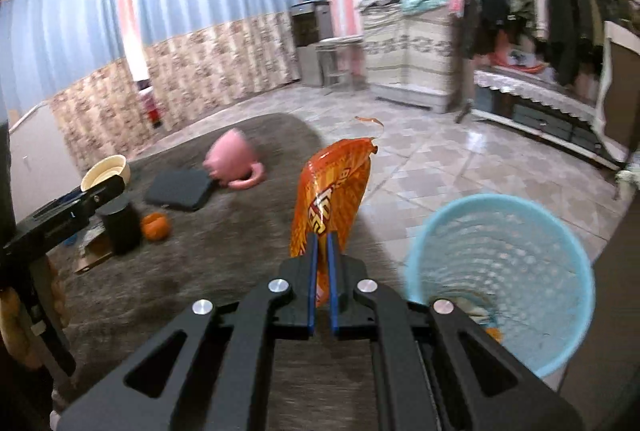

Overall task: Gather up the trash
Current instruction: 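Carry the orange snack bag over the blue basket with the right gripper, then open the right gripper to drop the snack bag while the left drops the cream bowl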

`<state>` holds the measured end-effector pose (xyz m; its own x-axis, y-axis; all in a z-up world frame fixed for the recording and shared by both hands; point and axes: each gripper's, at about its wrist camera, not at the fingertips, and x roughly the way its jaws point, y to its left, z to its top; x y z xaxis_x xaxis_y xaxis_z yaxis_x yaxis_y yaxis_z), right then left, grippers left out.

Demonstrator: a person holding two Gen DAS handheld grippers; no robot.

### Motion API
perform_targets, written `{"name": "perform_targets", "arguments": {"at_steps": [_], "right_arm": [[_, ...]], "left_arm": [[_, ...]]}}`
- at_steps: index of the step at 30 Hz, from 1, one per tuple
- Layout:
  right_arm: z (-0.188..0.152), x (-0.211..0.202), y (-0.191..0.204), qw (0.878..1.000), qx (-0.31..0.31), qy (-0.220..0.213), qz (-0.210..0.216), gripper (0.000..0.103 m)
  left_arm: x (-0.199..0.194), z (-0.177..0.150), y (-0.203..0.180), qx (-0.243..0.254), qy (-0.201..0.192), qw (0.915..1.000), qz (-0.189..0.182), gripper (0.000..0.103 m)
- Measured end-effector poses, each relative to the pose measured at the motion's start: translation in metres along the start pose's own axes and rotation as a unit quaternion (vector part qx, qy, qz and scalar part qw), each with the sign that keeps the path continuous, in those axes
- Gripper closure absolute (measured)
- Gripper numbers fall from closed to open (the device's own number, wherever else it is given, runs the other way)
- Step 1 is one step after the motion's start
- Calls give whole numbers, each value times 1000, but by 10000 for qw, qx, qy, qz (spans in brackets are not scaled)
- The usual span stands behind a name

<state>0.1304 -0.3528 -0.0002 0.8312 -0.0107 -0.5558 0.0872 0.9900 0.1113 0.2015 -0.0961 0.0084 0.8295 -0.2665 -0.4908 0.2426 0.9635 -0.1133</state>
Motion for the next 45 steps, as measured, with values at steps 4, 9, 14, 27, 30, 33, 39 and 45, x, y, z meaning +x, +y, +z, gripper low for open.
{"name": "perform_targets", "arguments": {"at_steps": [4, 9, 14, 27, 30, 33, 39, 45], "right_arm": [[3, -14, -33, 9986, 126, -120, -503, 98], [-2, -28, -84, 9940, 425, -186, -992, 98], [-11, -29, -122, 9881, 724, -130, -1350, 98], [-23, -10, -169, 9811, 1176, 83, -1532, 98], [-24, -6, -177, 9795, 1258, 139, -1569, 98], [-26, -3, -184, 9776, 1323, 210, -1626, 98], [-28, 6, -188, 9775, 1336, 295, -1607, 98], [-26, 17, -169, 9791, 1140, 337, -1650, 98]], "left_arm": [[14, 4, -44, 291, -28, 9991, -315, 43], [26, 5, -90, 503, -45, 9964, -678, 43], [38, -2, -137, 749, 44, 9918, -1030, 43], [89, -35, -247, 1335, 484, 9739, -1771, 42], [106, -43, -266, 1479, 644, 9696, -1840, 42], [121, -50, -280, 1558, 862, 9640, -1974, 42], [132, -50, -278, 1567, 945, 9648, -1889, 28], [112, -29, -249, 1504, 476, 9761, -1496, 13]]}}
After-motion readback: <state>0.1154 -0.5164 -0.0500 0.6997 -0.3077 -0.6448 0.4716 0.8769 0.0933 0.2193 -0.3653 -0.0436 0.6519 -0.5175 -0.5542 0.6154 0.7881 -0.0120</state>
